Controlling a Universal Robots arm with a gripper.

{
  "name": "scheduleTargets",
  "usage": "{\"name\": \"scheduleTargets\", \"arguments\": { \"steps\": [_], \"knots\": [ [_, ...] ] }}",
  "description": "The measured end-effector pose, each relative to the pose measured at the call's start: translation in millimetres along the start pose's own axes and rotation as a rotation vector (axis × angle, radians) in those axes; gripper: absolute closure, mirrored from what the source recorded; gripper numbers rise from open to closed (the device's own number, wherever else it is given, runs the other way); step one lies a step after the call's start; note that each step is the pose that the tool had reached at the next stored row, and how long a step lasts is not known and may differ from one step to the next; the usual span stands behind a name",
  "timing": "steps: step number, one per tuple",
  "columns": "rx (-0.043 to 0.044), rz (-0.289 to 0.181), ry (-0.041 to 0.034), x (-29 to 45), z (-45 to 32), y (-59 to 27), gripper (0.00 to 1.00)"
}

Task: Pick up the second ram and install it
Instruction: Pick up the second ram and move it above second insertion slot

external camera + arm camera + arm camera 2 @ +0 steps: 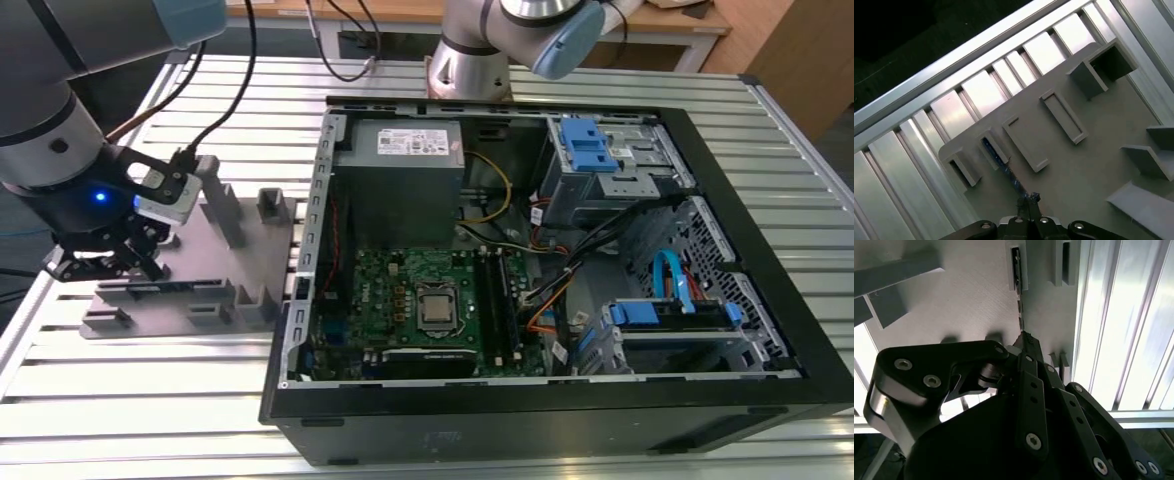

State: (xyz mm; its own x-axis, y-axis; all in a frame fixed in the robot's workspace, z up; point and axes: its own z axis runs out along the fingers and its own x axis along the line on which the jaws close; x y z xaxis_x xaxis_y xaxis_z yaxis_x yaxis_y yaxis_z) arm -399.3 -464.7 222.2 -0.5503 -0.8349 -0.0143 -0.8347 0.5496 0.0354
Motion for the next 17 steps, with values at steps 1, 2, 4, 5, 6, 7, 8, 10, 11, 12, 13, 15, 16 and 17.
{"name": "scheduleTargets", "arguments": {
  "steps": [1, 2, 4, 5, 6, 7, 8, 10, 11, 12, 13, 15, 16, 17],
  "knots": [
    [-0.0002, -0.011, 0.0004, 0.0, 0.0, 0.0, 0.89],
    [-0.0003, -0.021, 0.0008, 0.0, 0.0, 0.0, 0.89],
    [-0.0006, -0.042, 0.0015, 0.0, 0.0, 0.0, 0.89],
    [-0.0008, -0.053, 0.0019, 0.0, 0.0, 0.0, 0.89],
    [-0.0009, -0.064, 0.0023, 0.0, 0.0, 0.0, 0.89],
    [-0.0011, -0.074, 0.0026, 0.0, 0.0, 0.0, 0.89],
    [-0.0012, -0.085, 0.0030, 0.0, 0.0, 0.0, 0.89],
    [-0.0016, -0.106, 0.0038, 0.0, 0.0, 0.0, 0.89],
    [-0.0017, -0.116, 0.0042, 0.0, 0.0, 0.0, 0.89],
    [-0.0018, -0.127, 0.0045, 0.0, 0.1, 0.0, 0.89],
    [-0.0019, -0.137, 0.0048, 0.0, 0.1, 0.0, 0.89],
    [-0.0023, -0.160, 0.0057, 0.0, 0.1, 0.0, 0.89],
    [-0.0025, -0.171, 0.0060, 0.0, 0.1, 0.0, 0.89],
    [-0.0026, -0.182, 0.0065, 0.0, 0.1, 0.0, 0.89]
  ]
}}
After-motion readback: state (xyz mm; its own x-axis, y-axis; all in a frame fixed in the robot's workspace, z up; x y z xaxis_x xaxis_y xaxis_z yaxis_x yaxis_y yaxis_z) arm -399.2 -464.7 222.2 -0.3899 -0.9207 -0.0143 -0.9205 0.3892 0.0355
